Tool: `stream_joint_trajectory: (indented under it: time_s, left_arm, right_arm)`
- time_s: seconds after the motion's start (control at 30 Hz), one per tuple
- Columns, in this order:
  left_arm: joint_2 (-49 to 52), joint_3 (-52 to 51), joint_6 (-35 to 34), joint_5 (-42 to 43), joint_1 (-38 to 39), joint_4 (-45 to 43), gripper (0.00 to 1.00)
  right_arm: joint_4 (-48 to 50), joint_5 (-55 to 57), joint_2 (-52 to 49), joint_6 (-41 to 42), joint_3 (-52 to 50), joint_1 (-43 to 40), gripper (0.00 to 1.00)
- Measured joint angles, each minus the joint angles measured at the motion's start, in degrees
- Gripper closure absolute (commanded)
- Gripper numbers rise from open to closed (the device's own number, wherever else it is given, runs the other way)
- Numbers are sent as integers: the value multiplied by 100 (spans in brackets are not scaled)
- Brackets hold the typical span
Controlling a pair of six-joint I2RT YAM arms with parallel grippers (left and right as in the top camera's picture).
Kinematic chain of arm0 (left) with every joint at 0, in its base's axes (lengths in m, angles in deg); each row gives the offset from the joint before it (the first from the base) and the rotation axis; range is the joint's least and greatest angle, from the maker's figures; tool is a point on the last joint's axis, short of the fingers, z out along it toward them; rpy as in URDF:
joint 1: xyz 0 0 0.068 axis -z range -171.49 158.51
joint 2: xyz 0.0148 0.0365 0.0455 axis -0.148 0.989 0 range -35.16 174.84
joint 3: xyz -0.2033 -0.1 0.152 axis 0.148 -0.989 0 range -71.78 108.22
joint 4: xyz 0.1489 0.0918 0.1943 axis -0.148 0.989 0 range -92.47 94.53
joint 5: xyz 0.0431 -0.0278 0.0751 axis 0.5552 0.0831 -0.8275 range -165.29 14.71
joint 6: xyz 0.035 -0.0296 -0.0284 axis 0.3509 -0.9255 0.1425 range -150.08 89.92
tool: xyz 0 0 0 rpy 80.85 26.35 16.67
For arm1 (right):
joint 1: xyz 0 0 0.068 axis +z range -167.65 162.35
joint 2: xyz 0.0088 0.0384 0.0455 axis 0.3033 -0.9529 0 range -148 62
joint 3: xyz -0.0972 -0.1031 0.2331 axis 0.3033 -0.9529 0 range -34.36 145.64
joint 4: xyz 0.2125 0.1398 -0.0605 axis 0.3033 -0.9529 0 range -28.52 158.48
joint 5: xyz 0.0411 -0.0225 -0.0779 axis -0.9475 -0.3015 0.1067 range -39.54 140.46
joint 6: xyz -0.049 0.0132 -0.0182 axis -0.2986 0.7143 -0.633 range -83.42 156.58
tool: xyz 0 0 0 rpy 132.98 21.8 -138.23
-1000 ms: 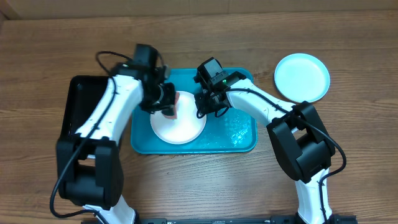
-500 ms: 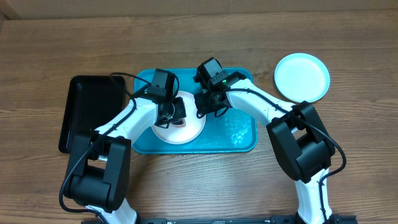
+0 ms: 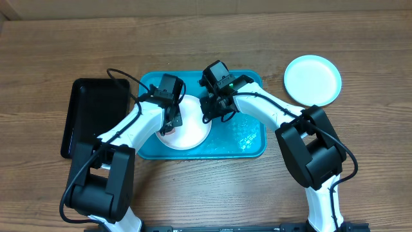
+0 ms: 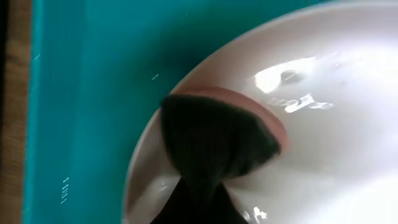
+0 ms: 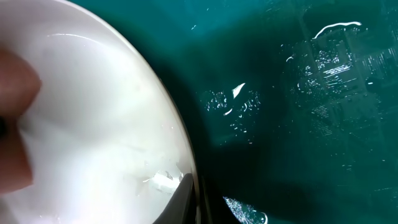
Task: Clean dirty plates on tray and stack at the side
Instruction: 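Scrub the pink plate with the sponge in the left gripper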
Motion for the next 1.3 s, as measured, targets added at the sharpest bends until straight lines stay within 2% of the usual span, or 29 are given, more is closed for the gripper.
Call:
stream_joint_trajectory:
  time_s: [0.23, 0.43, 0.63, 0.9, 1.03, 1.13, 1.3]
  left_arm:
    - [13, 46, -24, 1609, -9, -929, 96]
    - [188, 42, -17, 2181, 212, -553, 96]
    - [188, 129, 26, 1788, 221, 26, 96]
    - [188, 470, 107, 273, -179, 1165, 96]
    - [179, 1029, 101, -214, -492, 1572, 96]
    - [50, 1438, 61, -306, -686, 1672, 96]
    - [-389, 1683, 13, 74, -1145, 1687, 96]
  right_arm:
    - [0, -11, 0, 0, -2, 0, 96]
    - [-15, -17, 0, 0, -2, 0, 96]
    - [-44, -107, 0, 2, -7, 22, 96]
    - [-50, -138, 0, 0, -7, 48, 96]
    - [-55, -138, 0, 4, -7, 48, 96]
    - [-52, -136, 0, 4, -7, 48, 96]
    - [-50, -140, 0, 2, -7, 50, 96]
